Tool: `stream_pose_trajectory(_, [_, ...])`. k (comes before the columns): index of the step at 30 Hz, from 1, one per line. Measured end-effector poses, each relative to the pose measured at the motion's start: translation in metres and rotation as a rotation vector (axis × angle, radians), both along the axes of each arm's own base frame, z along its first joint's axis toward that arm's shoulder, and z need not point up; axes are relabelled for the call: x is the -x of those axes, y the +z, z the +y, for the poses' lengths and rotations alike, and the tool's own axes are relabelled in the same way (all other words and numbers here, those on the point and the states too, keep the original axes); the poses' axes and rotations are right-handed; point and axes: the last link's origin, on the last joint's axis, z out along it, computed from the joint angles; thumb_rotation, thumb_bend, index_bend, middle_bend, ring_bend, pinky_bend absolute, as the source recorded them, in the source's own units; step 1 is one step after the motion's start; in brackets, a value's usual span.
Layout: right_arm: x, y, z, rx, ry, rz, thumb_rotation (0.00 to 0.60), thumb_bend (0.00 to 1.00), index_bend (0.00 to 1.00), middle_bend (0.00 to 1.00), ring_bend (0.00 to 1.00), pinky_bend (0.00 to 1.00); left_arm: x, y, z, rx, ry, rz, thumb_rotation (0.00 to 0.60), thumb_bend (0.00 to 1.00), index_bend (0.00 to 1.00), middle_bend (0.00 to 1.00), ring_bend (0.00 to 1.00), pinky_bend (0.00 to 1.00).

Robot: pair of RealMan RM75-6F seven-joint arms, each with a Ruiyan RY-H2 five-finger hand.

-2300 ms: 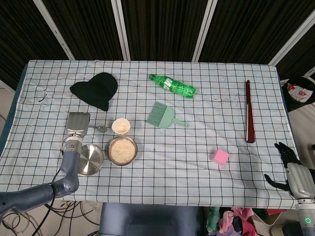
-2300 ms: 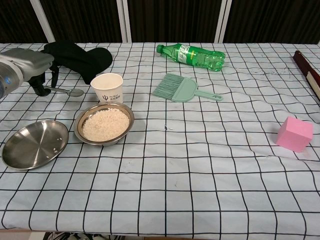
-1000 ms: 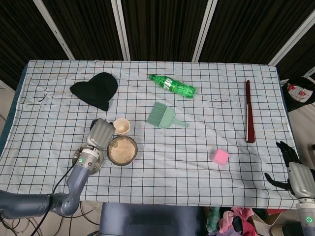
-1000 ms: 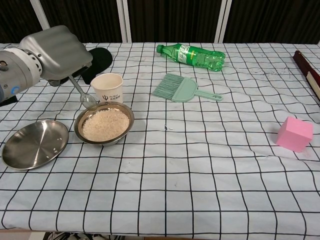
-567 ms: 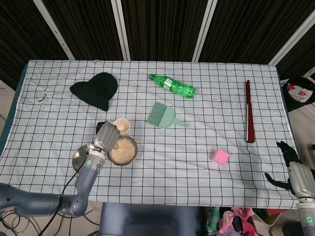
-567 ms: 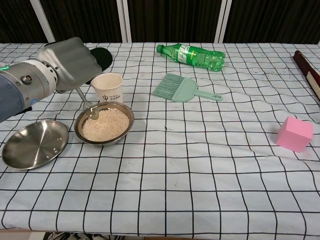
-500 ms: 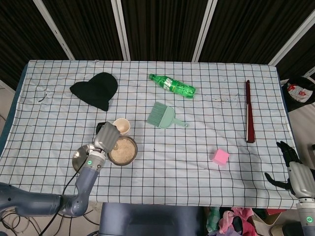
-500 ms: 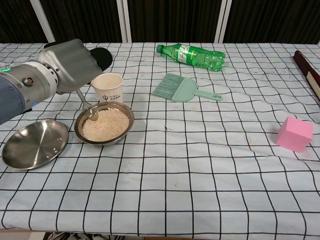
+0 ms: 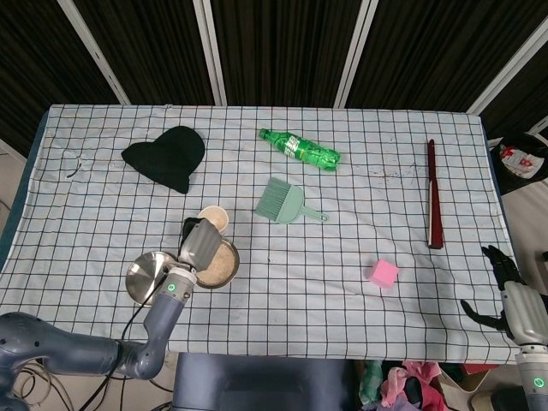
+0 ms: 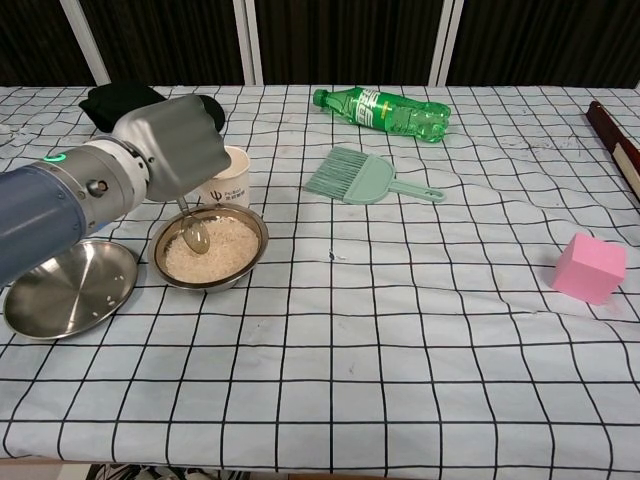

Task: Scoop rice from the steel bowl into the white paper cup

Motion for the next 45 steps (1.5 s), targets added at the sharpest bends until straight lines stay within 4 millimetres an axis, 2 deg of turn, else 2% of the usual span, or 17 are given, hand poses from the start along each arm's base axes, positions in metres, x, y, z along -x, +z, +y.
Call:
stream_pose_trajectory(21, [0.000, 0.000, 0.000, -0.002, 0.001, -0.006, 0.600, 0.22, 0.00, 0.00, 0.00, 0.21, 0.003, 0.004, -0.006, 0.026, -0.089, 0.117, 0.600, 0.49, 0.77, 1.00, 1.00, 1.00])
stream_pose_trajectory(33, [0.000, 0.000, 0.000, 0.001, 0.001, -0.008, 0.600, 0.22, 0.00, 0.00, 0.00, 0.21, 0.003, -0.007, -0.014, 0.061, -0.131, 0.158, 0.600, 0.49, 0.77, 1.00, 1.00, 1.00])
stream_pose_trajectory(45, [0.000, 0.001, 0.000, 0.005, 0.003, -0.013, 0.600, 0.22, 0.00, 0.00, 0.00, 0.21, -0.002, -0.021, -0.026, 0.063, -0.062, 0.114, 0.600, 0.49, 0.77, 1.00, 1.00, 1.00])
